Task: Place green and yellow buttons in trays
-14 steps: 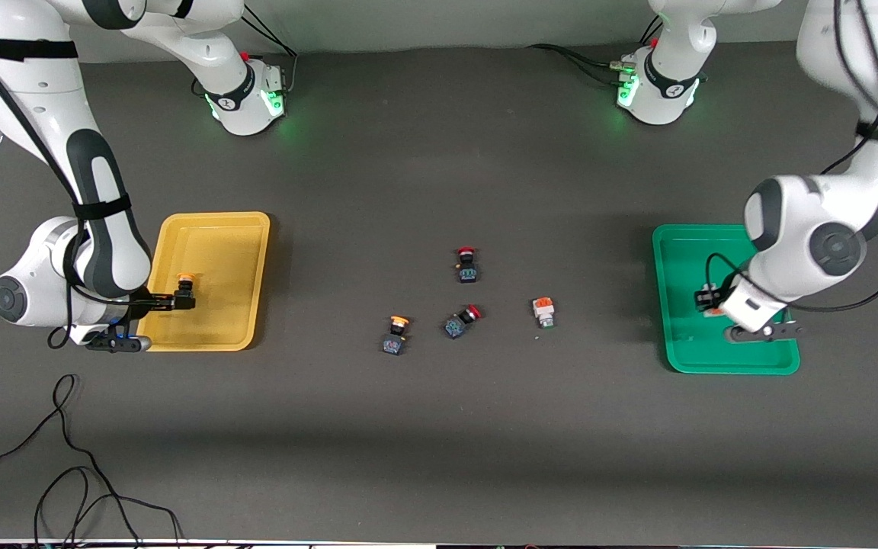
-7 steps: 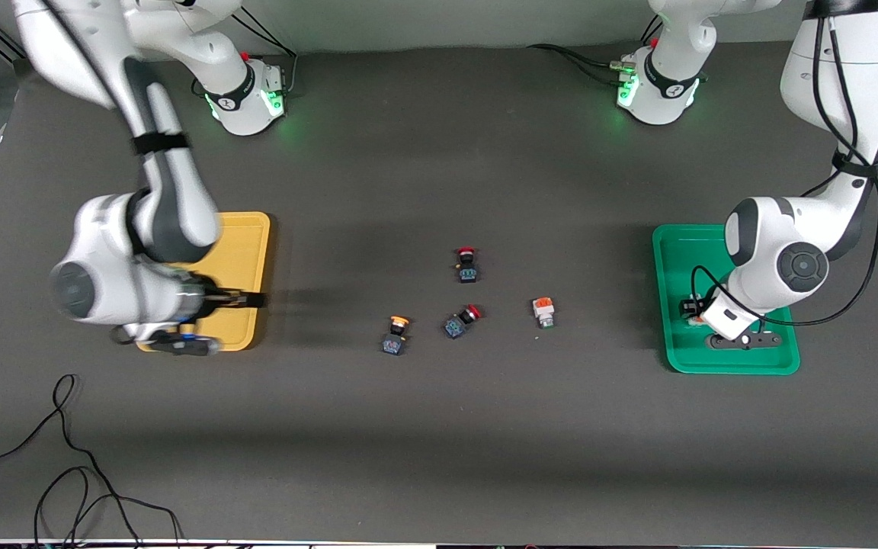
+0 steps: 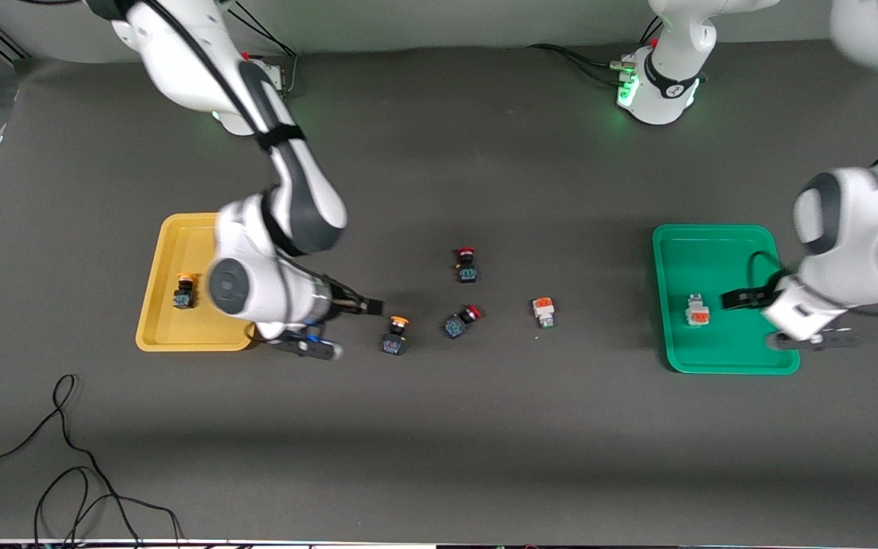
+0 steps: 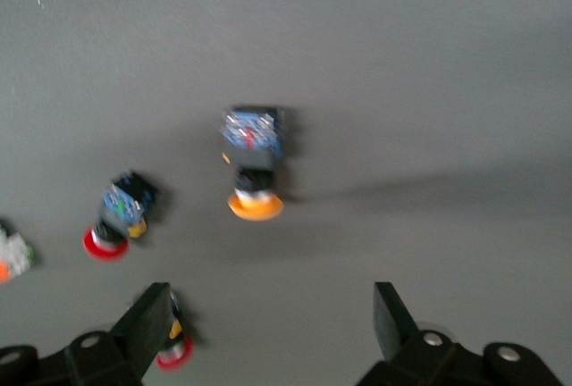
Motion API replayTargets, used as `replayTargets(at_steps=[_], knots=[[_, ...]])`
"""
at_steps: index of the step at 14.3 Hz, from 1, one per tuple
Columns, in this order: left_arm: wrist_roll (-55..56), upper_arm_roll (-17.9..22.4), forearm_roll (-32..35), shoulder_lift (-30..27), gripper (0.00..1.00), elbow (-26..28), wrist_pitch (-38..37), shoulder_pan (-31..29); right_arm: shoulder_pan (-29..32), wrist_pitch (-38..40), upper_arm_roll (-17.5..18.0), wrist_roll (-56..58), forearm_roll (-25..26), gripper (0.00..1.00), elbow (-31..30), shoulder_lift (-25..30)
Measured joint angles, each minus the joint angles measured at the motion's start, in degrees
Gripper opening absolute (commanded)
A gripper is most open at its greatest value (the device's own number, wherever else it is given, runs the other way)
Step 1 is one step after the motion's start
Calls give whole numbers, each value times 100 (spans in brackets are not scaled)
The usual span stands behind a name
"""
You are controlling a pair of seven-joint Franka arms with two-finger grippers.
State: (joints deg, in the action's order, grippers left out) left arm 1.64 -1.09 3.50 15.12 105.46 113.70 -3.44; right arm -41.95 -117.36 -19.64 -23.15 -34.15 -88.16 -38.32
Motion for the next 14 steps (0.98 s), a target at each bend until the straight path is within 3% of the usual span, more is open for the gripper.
replayTargets(at_steps=[2,4,5,6,7,8,14], knots=[[-12,-68,-156,-171,100,-517,-671,9,-33,-373,198,-206,-114,100,379,-627],[16,-190,-302,-169,100,-730,-876,99,-44,-683,316,-413,-132,100,717,-1189],[121,-249,-333,-146,100,-742,-876,213,-45,-813,323,-470,-135,93,829,-1389],[335,-306,-351,-121,100,-743,-876,379,-39,-927,321,-494,-138,77,899,-1522],[640,-360,-362,-94,100,-748,-873,606,-32,-971,319,-514,-139,42,944,-1591],[997,-404,-366,-67,100,-767,-861,877,-30,-971,319,-521,-139,0,959,-1610],[2831,-461,-369,272,100,-878,-310,2346,138,-686,295,-521,-139,0,1199,-1581]])
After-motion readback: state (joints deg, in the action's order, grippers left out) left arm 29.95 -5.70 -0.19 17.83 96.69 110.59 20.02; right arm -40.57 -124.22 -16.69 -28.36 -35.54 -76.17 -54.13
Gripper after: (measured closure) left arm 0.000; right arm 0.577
